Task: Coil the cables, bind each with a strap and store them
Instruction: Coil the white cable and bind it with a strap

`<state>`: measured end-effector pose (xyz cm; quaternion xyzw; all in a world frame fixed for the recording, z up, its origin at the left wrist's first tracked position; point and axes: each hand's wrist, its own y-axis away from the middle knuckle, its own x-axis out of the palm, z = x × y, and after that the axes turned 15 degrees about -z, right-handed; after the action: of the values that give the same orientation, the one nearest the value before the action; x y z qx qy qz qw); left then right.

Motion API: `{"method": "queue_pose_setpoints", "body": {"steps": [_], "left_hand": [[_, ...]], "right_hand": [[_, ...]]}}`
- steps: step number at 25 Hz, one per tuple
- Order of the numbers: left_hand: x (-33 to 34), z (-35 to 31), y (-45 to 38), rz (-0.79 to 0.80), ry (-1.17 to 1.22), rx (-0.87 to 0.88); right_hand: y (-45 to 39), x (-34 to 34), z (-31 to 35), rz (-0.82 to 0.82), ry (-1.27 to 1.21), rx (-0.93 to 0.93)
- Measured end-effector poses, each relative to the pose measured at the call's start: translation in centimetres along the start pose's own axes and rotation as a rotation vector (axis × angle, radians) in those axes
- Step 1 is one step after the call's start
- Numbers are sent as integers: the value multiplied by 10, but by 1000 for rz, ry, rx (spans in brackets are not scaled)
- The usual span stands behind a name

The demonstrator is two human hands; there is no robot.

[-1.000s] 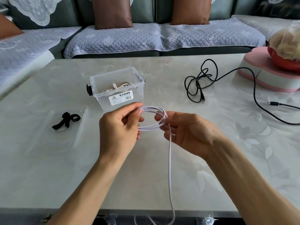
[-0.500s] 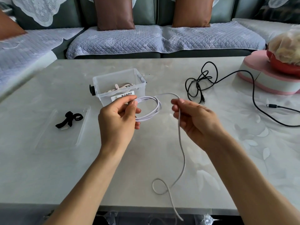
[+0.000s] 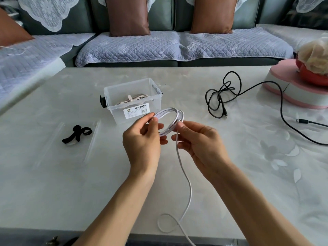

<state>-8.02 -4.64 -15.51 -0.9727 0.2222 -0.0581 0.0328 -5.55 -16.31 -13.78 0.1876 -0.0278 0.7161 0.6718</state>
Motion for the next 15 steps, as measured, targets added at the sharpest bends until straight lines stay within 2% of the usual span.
{"method": "queue_pose_setpoints", "body": {"steps": [5, 10, 15], "left_hand": [[-1, 2, 11, 65, -42, 130], [-3, -5, 14, 120, -31, 100], [-4, -10, 16, 141, -7, 44]], "right_hand": [[-2, -2, -1, -28, 94, -23], [-5, -6, 5, 5, 52, -28], [-6, -6, 4, 65, -49, 70]]}}
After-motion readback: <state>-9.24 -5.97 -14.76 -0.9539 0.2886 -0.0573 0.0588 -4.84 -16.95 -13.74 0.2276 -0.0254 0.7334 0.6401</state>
